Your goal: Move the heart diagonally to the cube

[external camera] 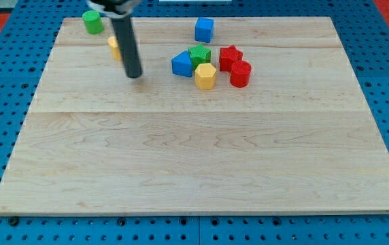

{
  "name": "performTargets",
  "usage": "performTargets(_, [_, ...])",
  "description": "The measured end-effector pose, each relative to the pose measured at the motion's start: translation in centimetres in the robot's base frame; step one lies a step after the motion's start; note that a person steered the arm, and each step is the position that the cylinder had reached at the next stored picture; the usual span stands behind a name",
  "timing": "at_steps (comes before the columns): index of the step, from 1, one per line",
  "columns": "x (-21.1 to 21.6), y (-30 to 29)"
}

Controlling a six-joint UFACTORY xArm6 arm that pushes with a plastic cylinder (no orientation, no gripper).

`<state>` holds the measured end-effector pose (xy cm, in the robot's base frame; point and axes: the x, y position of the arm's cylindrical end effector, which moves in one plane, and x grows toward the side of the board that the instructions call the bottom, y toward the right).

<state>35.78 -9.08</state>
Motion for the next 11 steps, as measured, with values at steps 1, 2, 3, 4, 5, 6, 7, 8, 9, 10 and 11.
performTargets(1, [1.5,6.1])
performTargets(2, [3.1,11.0])
performTargets(3, [3.1,14.3])
performTargets(4, [3.0,9.0])
performTargets(5, [1.2,-2.3])
performTargets(6, [-2.4,-10.2])
performTargets(7, [-6.1,-12.8])
performTargets(8, [-6.5,-9.2])
performTargets(9, [-6.4,0.4])
performTargets(10, [-6.4,8.1])
performTargets(11, [-6.4,4.3])
